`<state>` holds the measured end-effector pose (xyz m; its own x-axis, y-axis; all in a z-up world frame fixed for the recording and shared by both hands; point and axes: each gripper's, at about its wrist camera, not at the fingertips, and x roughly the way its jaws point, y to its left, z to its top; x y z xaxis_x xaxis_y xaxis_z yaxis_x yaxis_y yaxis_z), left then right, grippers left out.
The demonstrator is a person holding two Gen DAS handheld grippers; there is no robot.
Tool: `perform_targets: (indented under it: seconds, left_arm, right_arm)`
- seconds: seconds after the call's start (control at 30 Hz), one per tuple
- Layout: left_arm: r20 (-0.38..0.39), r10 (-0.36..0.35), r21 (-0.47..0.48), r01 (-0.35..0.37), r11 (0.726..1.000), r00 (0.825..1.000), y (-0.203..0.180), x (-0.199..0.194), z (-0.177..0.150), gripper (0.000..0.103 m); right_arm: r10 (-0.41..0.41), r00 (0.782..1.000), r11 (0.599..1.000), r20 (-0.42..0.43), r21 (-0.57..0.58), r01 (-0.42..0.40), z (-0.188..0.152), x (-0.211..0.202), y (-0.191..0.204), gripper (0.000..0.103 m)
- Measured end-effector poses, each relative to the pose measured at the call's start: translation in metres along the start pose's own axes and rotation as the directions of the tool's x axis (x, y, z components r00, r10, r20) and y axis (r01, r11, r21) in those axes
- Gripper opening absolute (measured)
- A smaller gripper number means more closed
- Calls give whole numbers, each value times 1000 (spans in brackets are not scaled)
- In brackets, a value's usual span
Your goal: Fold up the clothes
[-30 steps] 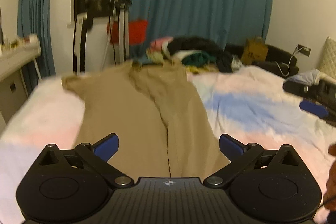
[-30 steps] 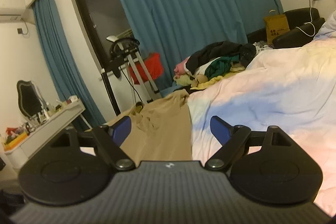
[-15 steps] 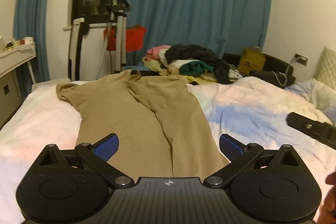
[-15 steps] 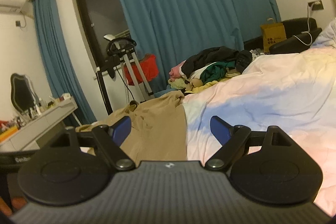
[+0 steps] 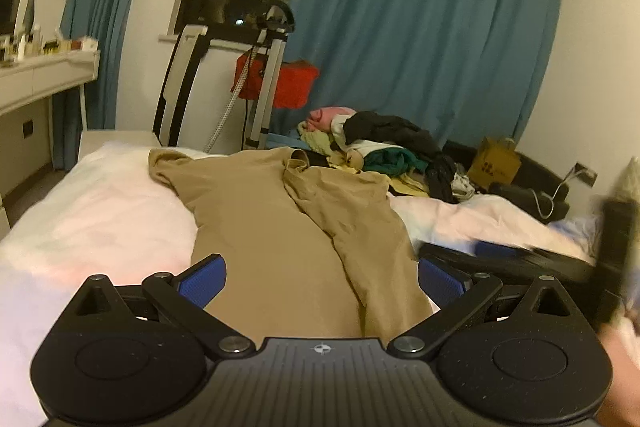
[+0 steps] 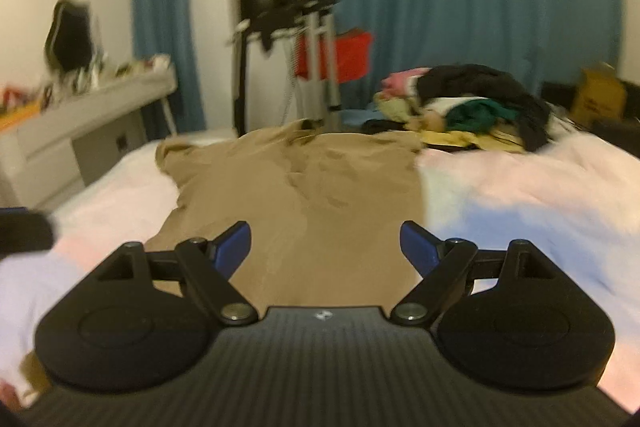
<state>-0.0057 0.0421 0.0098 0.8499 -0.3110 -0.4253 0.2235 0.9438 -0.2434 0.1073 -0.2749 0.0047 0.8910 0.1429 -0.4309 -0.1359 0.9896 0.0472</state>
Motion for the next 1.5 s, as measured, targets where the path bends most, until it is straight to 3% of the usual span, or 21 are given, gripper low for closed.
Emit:
perform_targets:
  seconds: [0.1, 0.2, 0.27, 0.3, 0.43, 0.53, 0.57, 0.67, 0.7, 0.73, 0.8, 0.87, 1.0, 1.13, 1.23, 1.37, 1.5]
  left_arm:
    - [1, -5, -26, 5, 1000, 1000, 25, 6, 3, 103]
    - [-33, 32, -78, -35, 996, 999, 59, 14, 2, 103]
    - [-54, 34, -149, -41, 988, 998, 86, 22, 3, 103]
    - [-64, 35, -183, -46, 982, 997, 100, 26, 3, 103]
    - [-110, 149, -318, -177, 932, 983, 145, 47, 1, 103]
    - [-132, 141, -377, -182, 908, 981, 166, 62, 0, 103]
    - [-139, 151, -383, -194, 903, 979, 170, 66, -1, 103]
    - [-153, 279, -322, -315, 893, 948, 176, 75, -2, 103]
    - [-163, 311, -298, -347, 889, 936, 177, 78, -2, 103]
    - [-164, 314, -297, -350, 888, 935, 177, 79, -4, 103]
    - [-158, 314, -298, -348, 889, 936, 177, 79, -5, 103]
    - [-150, 309, -300, -341, 891, 939, 175, 76, -5, 103]
    - [-160, 322, -291, -356, 888, 933, 172, 71, -9, 103]
    - [-145, 303, -274, -332, 903, 942, 156, 73, -4, 102]
    - [-140, 264, -248, -292, 924, 954, 142, 70, -5, 102]
    - [-132, 223, -198, -246, 949, 966, 122, 72, -9, 102]
    - [-147, 175, -134, -195, 972, 973, 102, 87, -16, 102]
  right_arm:
    - [52, 998, 998, -39, -37, -53, 21, 61, 38, 83]
    - [123, 990, 988, -65, -84, -128, 35, 125, 80, 82]
    - [166, 983, 978, -80, -115, -175, 37, 167, 109, 82]
    - [187, 978, 973, -89, -119, -196, 38, 187, 122, 82]
    - [269, 959, 956, -88, -97, -277, 45, 255, 176, 82]
    - [296, 952, 946, -80, -111, -304, 52, 292, 217, 82]
    - [305, 949, 945, -77, -104, -312, 53, 302, 225, 82]
    - [291, 952, 954, -92, -42, -295, 54, 326, 230, 79]
    - [283, 954, 958, -99, -19, -287, 54, 334, 230, 69]
    - [273, 957, 962, -103, 2, -274, 54, 340, 229, 62]
    - [250, 963, 968, -98, 53, -245, 54, 343, 217, 27]
    - [230, 969, 969, -88, 109, -221, 58, 340, 203, 9]
    - [196, 981, 972, -12, 136, -192, 82, 313, 173, 7]
    - [150, 980, 969, 133, 179, -172, 119, 265, 117, 7]
    - [71, 976, 958, 204, 258, -124, 128, 238, 61, 7]
    - [-50, 978, 916, 203, 400, -37, 109, 233, -15, 7]
    - [-137, 984, 838, 113, 544, 54, 67, 255, -79, 7]
